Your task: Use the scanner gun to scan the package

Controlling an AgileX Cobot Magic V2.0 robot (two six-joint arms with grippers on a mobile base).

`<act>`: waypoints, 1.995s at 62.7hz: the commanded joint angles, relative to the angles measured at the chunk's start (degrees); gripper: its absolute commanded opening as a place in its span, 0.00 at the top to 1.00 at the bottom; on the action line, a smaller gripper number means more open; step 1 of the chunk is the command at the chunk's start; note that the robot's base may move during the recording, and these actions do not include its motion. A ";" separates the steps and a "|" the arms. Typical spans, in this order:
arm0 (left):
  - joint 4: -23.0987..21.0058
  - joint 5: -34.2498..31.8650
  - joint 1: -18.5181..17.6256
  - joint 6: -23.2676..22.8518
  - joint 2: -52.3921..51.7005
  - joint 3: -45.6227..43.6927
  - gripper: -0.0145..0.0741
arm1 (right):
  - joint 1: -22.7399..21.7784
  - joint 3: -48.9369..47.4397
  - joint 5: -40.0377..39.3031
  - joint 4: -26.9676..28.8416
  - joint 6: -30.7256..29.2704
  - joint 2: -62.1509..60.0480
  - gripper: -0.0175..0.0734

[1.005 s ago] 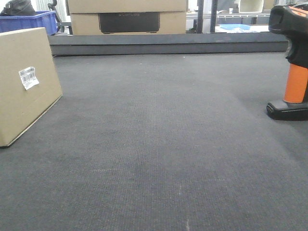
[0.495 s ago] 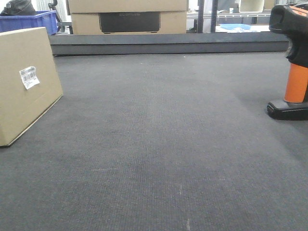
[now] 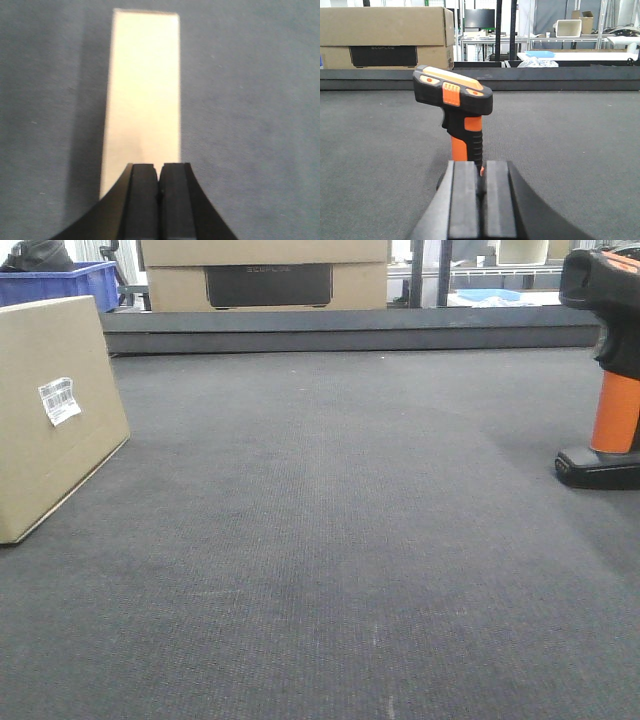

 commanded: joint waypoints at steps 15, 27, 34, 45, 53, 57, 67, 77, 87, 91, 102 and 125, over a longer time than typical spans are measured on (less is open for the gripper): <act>5.32 1.00 -1.81 -1.03 0.02 -0.25 0.52 | 0.04 0.02 -1.08 0.12 0.00 -0.10 0.99; 5.21 2.02 -1.81 -3.13 1.50 3.15 0.26 | 0.04 0.02 -1.08 0.12 0.00 -0.10 0.99; 5.21 1.63 -1.81 -3.39 2.49 4.97 0.26 | 0.04 0.02 -1.08 0.12 0.00 -0.10 0.99; 5.09 0.52 -1.81 -3.62 3.52 6.71 0.26 | 0.04 0.02 -1.08 0.12 0.00 -0.10 0.99; 3.95 0.52 -1.81 -3.37 4.83 6.71 0.31 | 0.04 0.02 -1.08 0.12 0.00 -0.10 0.99; 3.38 1.01 -1.85 -3.10 5.45 6.71 0.35 | 0.04 0.02 -1.08 0.12 0.00 -0.10 0.99; 0.72 1.04 -1.94 -1.57 5.93 6.71 0.51 | 0.04 0.02 -1.08 0.12 0.00 -0.10 0.99; 0.60 1.04 -1.94 -1.57 5.93 6.71 0.77 | 0.04 0.02 -1.08 0.12 0.00 -0.10 0.99; -0.80 1.60 -1.94 -1.57 5.93 5.19 0.96 | 0.04 0.02 -1.08 0.12 0.00 -0.10 0.99; -2.98 2.19 -1.94 -1.57 5.54 3.87 0.96 | 0.04 0.02 -1.08 0.12 0.00 -0.10 0.99; -12.63 0.17 -2.21 -1.57 2.54 2.54 0.96 | 0.04 0.02 -1.08 0.12 0.00 -0.10 0.99; -21.35 -11.52 -10.60 -4.22 1.66 9.06 0.96 | 0.04 0.02 -1.08 0.12 0.00 -0.10 0.99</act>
